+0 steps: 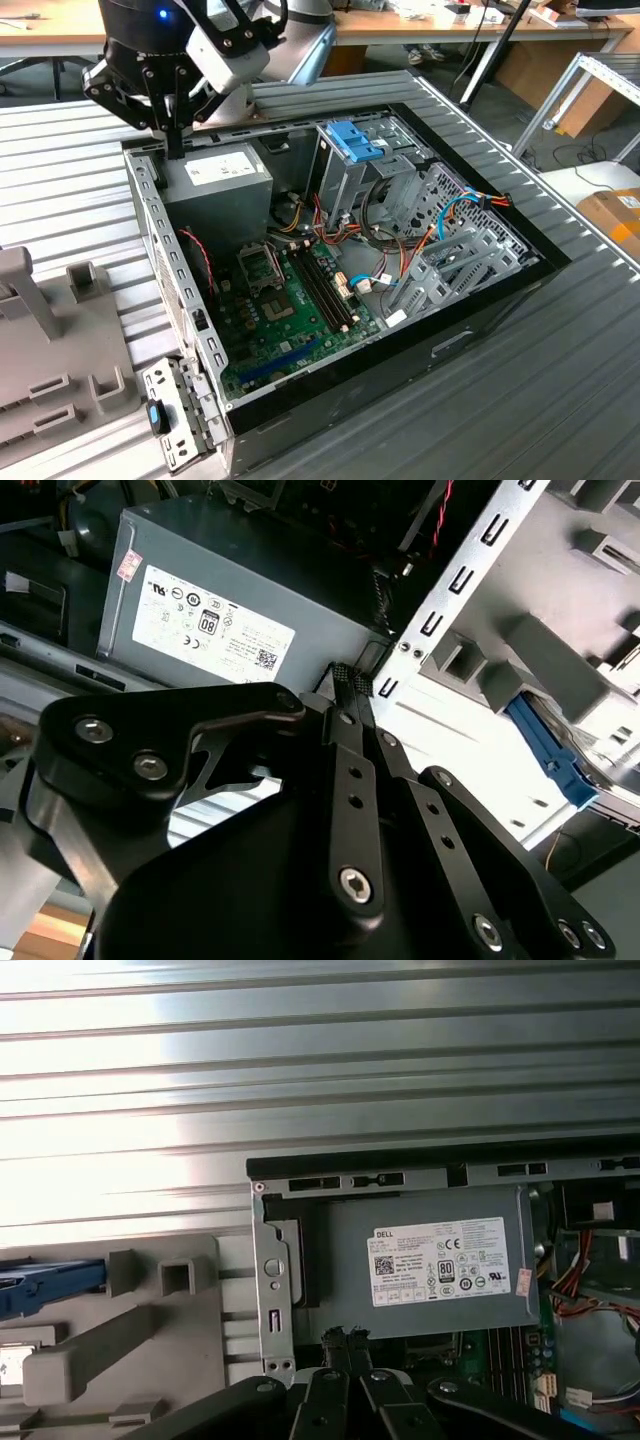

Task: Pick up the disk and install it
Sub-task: 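Reach for the disk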

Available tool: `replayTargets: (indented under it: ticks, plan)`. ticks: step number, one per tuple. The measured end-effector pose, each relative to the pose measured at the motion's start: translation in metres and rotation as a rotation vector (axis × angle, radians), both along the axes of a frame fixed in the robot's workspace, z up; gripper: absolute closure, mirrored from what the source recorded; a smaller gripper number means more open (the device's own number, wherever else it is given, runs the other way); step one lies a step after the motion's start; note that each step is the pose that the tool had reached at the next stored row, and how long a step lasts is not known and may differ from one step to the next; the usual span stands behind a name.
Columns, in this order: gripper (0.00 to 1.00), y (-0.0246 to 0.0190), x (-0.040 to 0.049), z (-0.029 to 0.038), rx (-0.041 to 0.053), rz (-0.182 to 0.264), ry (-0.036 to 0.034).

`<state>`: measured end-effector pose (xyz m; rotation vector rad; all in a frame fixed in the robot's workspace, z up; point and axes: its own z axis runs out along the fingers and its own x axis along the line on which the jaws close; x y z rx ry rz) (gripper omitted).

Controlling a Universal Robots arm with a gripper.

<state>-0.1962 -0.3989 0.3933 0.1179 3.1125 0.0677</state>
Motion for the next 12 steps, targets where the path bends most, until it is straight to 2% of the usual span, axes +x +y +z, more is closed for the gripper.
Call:
replayTargets:
  ticks: [5,7,12]
  plan:
    - [0.89,0.0000,-0.0087,0.0001,-0.0001,0.000,0.0001]
    - [0.89,0.0000,-0.0211,0.0000,0.0000,0.000,0.0000]
    - [0.89,0.0000,-0.0307,0.0000,-0.0003,0.000,0.0000]
